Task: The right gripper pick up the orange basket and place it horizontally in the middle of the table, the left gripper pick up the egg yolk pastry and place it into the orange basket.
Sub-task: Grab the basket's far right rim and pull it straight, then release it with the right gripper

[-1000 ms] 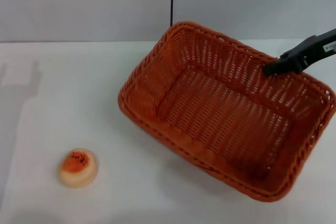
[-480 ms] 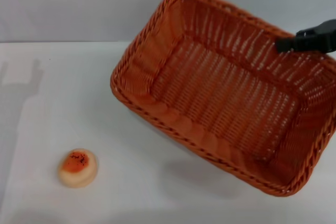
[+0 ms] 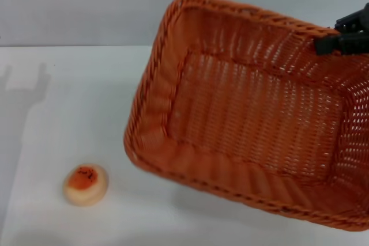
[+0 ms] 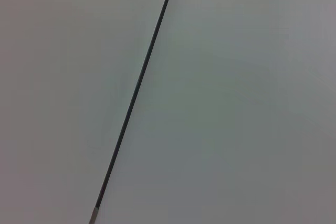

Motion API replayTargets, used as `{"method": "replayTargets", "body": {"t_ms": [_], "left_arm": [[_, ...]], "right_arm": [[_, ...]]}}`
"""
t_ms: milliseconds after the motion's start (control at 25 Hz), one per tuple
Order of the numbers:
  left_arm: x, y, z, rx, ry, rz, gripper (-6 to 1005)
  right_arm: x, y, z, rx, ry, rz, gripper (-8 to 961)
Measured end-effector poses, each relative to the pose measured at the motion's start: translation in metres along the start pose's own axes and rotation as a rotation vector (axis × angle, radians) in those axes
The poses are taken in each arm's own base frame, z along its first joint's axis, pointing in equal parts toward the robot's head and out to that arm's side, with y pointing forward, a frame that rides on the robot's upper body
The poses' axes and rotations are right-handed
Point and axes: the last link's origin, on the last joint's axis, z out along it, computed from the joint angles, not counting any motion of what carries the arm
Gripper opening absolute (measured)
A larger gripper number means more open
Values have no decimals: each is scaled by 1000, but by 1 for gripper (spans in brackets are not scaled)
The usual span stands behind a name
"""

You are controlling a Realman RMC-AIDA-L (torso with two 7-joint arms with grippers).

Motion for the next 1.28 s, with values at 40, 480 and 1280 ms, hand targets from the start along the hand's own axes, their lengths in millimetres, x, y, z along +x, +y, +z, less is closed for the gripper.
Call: {"method": "replayTargets", "body": {"t_ms": [40, 480, 1280], "left_arm": [[0, 1, 0, -1, -2, -1, 786], [-4, 4, 1, -9, -20, -9, 785], [-8, 7, 2, -5, -42, -23, 785]], "right_arm": [[0, 0, 0, 0, 0, 0, 182], [-23, -2, 49, -88, 155, -171, 194], [-13, 0, 94, -106, 197, -199, 216]]}}
